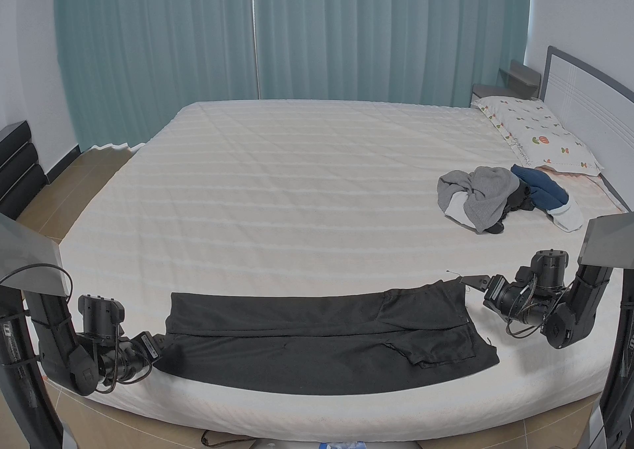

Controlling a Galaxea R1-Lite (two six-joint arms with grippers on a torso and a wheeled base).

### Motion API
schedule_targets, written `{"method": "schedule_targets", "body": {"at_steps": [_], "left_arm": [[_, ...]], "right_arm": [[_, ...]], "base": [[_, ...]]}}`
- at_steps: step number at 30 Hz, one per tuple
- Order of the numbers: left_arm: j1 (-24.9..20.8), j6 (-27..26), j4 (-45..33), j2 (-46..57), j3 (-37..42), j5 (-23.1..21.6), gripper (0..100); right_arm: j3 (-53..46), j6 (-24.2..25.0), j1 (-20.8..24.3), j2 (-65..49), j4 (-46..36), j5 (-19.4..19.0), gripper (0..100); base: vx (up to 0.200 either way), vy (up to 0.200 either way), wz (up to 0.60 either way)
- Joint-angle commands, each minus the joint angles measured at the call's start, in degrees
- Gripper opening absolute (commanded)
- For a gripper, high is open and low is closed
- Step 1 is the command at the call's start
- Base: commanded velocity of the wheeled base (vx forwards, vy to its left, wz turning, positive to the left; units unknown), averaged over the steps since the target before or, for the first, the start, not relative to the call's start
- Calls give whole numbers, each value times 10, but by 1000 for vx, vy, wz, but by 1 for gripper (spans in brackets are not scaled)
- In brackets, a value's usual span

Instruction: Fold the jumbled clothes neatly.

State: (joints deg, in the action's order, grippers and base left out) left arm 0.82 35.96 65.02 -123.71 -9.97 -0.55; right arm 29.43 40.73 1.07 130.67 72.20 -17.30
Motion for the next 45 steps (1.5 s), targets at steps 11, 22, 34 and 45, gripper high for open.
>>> {"method": "schedule_targets", "body": {"at_steps": [11, 22, 34, 45], "left_arm": [[9, -2, -5, 44, -92, -107, 100], [9, -165, -53, -69, -196, -118, 100], [9, -171, -75, -82, -208, -120, 100], [3, -170, -69, -87, -203, -121, 0]], "right_arm": [[-2, 1, 5, 3, 0, 0, 100], [-8, 1, 4, 4, 2, 0, 100], [-7, 1, 7, 5, 2, 1, 100], [-9, 1, 6, 1, 2, 1, 100]], "base": [[0, 0, 0], [0, 0, 0], [0, 0, 0], [0, 0, 0]]}}
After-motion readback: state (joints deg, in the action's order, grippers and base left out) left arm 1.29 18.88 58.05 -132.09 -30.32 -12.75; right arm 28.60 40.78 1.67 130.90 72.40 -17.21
